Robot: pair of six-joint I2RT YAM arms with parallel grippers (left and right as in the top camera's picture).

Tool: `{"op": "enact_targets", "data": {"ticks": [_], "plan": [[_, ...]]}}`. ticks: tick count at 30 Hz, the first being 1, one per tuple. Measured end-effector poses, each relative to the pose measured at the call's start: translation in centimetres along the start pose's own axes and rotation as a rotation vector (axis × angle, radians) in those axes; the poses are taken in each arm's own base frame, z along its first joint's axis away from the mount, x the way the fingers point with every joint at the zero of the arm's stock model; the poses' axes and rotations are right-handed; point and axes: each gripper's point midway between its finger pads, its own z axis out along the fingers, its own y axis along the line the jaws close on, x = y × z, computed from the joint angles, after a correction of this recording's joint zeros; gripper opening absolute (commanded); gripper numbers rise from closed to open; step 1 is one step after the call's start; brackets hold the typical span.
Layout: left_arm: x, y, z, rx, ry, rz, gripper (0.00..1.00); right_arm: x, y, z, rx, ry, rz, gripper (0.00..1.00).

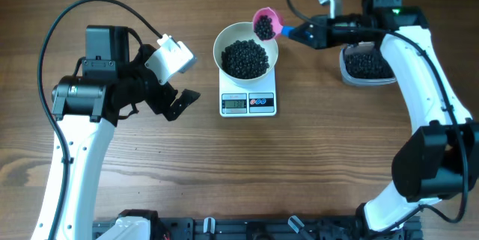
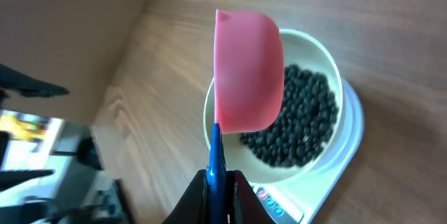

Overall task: Scoop item into bowl and weigh 150g on scale
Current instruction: 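Carry the filled scoop with the right gripper over the white bowl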

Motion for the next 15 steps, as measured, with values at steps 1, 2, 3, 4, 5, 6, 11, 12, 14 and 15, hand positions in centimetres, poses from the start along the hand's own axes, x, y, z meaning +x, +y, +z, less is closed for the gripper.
{"op": "enact_targets", "data": {"ticks": [1, 2, 3, 4, 5, 6, 11, 12, 14, 15], "plan": [[0.0, 0.0, 0.0, 0.0, 0.0, 0.0, 1.0, -0.4, 0.3, 0.3, 0.024, 0.002, -0.022, 0.04], [0.0, 0.0, 0.0, 0.0, 0.0, 0.0, 1.0, -0.6, 0.6, 0.7, 0.05, 0.005, -0.046, 0.04], [0.0, 0.0, 0.0, 0.0, 0.0, 0.0, 1.0, -0.7, 0.8, 0.9, 0.067, 0.01, -0.058, 0.04], [0.0, 0.0, 0.0, 0.0, 0.0, 0.0, 1.0, -0.6, 0.9, 1.4, 0.09, 0.02, -0.073, 0.04], [0.0, 0.0, 0.0, 0.0, 0.0, 0.0, 1.0, -0.5, 0.9, 1.8, 0.114, 0.03, -0.083, 0.04], [0.0, 0.0, 0.0, 0.0, -0.001, 0.0, 1.0, -0.3, 1.0, 2.2, 0.132, 0.039, -0.09, 0.04], [0.0, 0.0, 0.0, 0.0, 0.0, 0.0, 1.0, 0.3, 0.9, 3.2, 0.196, 0.069, -0.119, 0.04], [0.0, 0.0, 0.0, 0.0, 0.0, 0.0, 1.0, 0.4, 0.9, 3.3, 0.205, 0.074, -0.123, 0.04], [0.0, 0.0, 0.0, 0.0, 0.0, 0.0, 1.0, 0.6, 0.8, 3.5, 0.232, 0.086, -0.13, 0.04], [0.0, 0.0, 0.0, 0.0, 0.0, 0.0, 1.0, 0.9, 0.7, 3.7, 0.249, 0.098, -0.141, 0.04]]}}
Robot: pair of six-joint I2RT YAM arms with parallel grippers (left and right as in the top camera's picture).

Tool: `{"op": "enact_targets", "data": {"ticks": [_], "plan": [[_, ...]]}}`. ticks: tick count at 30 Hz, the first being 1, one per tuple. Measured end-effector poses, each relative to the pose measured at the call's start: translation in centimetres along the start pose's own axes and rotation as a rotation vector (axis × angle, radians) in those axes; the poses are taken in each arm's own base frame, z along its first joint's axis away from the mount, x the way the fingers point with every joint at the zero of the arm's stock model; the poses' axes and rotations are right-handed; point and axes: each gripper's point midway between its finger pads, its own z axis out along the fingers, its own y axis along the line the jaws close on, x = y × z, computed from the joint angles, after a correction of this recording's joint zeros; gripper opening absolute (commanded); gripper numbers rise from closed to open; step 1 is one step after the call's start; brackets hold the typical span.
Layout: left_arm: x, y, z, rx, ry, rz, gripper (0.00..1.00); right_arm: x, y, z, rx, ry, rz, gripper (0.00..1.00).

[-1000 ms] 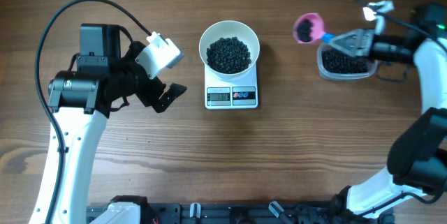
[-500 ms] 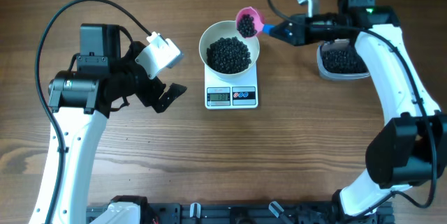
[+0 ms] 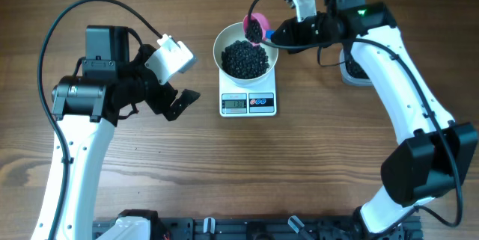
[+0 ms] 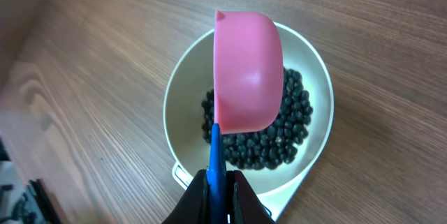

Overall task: Scoop item into bowl and weigh 150g on scale
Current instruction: 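Carry the filled scoop with the right gripper over the white bowl, then tilt the scoop with the right gripper to pour beans into the bowl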

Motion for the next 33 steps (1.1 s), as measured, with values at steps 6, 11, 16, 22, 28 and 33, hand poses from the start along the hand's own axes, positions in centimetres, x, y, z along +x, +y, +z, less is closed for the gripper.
{"op": "enact_targets", "data": {"ticks": [6, 11, 16, 22, 28, 33], "plan": [[0.0, 0.0, 0.0, 0.0, 0.0, 0.0, 1.0, 0.4, 0.6, 0.9, 0.055, 0.029, -0.083, 0.04], [0.0, 0.0, 0.0, 0.0, 0.0, 0.0, 1.0, 0.5, 0.4, 1.0, 0.077, 0.035, -0.132, 0.04], [0.0, 0.0, 0.0, 0.0, 0.0, 0.0, 1.0, 0.5, 0.2, 1.0, 0.088, 0.038, -0.186, 0.04], [0.0, 0.0, 0.0, 0.0, 0.0, 0.0, 1.0, 0.5, 0.2, 1.2, 0.107, 0.049, -0.262, 0.04], [0.0, 0.0, 0.0, 0.0, 0.0, 0.0, 1.0, 0.8, 1.4, 2.0, 0.126, 0.072, -0.336, 0.04], [0.0, 0.0, 0.0, -0.001, 0.0, 0.0, 1.0, 0.9, 1.6, 2.0, 0.121, 0.072, -0.338, 0.04]]}}
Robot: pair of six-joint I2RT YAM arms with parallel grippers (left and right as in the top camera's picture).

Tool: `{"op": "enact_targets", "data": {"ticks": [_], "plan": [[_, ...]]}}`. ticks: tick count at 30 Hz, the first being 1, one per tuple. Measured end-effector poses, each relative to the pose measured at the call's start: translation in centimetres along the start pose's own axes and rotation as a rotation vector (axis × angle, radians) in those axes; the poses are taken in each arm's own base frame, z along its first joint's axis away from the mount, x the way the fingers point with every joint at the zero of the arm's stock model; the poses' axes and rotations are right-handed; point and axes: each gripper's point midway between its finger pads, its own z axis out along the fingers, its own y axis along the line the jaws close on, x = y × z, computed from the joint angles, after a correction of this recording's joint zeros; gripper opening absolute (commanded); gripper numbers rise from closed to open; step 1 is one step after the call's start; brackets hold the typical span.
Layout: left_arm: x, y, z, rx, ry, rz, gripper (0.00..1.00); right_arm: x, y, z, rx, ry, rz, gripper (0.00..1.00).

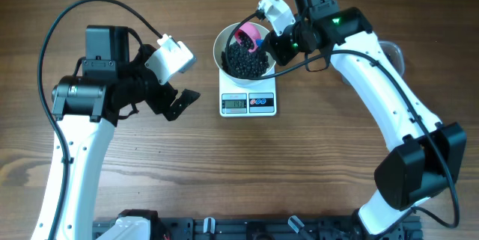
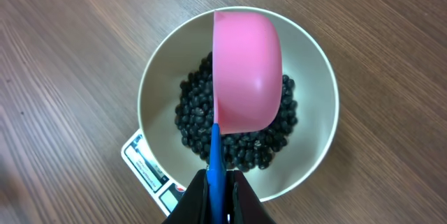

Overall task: Scoop item into bowl and weigh 150g on scale
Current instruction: 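Tilt the scoop with the right gripper to pour beans into the bowl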

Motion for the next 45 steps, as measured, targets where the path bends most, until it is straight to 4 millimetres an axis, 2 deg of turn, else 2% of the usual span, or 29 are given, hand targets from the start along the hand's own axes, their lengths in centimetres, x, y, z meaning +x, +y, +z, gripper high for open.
{"op": "enact_targets", "data": {"ticks": [6, 12, 45], "plan": [[0.0, 0.0, 0.0, 0.001, 0.0, 0.0, 1.0, -0.1, 1.1, -0.3, -0.097, -0.024, 0.021, 0.04], [0.0, 0.0, 0.0, 0.001, 0.0, 0.0, 1.0, 0.4, 0.0, -1.3, -0.142, -0.04, 0.102, 0.04], [0.0, 0.0, 0.0, 0.0, 0.0, 0.0, 1.0, 0.0, 0.0, -1.3, -0.149, -0.058, 0.097, 0.04]]}}
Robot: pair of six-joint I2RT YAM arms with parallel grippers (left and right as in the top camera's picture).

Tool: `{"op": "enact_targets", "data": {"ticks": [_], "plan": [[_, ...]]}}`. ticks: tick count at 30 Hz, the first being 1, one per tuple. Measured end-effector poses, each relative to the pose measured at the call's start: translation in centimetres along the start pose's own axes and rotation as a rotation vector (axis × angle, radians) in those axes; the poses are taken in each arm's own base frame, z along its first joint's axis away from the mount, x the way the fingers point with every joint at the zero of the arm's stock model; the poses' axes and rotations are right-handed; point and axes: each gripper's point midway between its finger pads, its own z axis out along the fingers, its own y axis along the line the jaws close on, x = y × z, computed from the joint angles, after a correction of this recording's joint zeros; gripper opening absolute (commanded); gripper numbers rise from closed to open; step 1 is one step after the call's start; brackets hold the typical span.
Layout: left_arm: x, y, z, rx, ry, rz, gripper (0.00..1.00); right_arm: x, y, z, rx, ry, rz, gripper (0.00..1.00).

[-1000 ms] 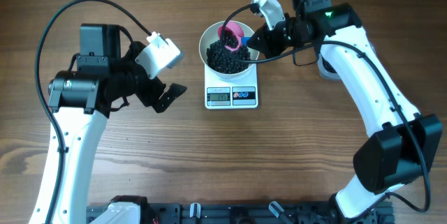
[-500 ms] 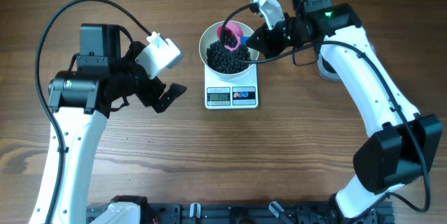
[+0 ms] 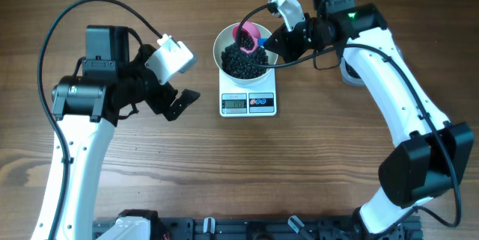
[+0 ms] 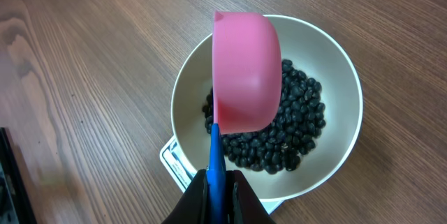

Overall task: Scoop item into bowl and weigh 150g on scale
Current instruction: 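Tilt the scoop with the right gripper to pour beans into the bowl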

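A white bowl point(image 3: 221, 40) of black beans point(image 3: 243, 60) stands on a white scale point(image 3: 248, 102) at the table's middle back. My right gripper point(image 4: 218, 182) is shut on the blue handle of a pink scoop point(image 4: 246, 70), which is tipped over the bowl's right part, its underside toward the wrist camera. In the overhead view the pink scoop point(image 3: 247, 34) hangs at the bowl's upper right, held by the right gripper point(image 3: 275, 42). The left gripper point(image 3: 179, 102) hovers open, left of the scale, with nothing in it.
A container of beans point(image 3: 347, 72) at the back right is mostly hidden behind the right arm. The scale's display point(image 3: 234, 105) faces the front; its digits are too small to read.
The right arm has drawn back a little to the right, so the scoop sits nearer the bowl's upper right rim than before. The left arm has not moved.
The scoop, full of beans, was first held just right of the bowl. It then stood at the bowl's rim, then tipped over the bowl's middle. Now it is still turned over, shifted slightly right above the beans.
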Motion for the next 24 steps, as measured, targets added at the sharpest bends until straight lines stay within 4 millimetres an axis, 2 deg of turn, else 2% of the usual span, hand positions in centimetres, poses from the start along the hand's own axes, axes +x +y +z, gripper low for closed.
{"op": "enact_targets", "data": {"ticks": [24], "plan": [[0.01, -0.01, 0.0, 0.0, 0.0, 0.0, 1.0, 0.04, -0.14, 0.0, 0.008, 0.002, -0.025, 0.04]]}}
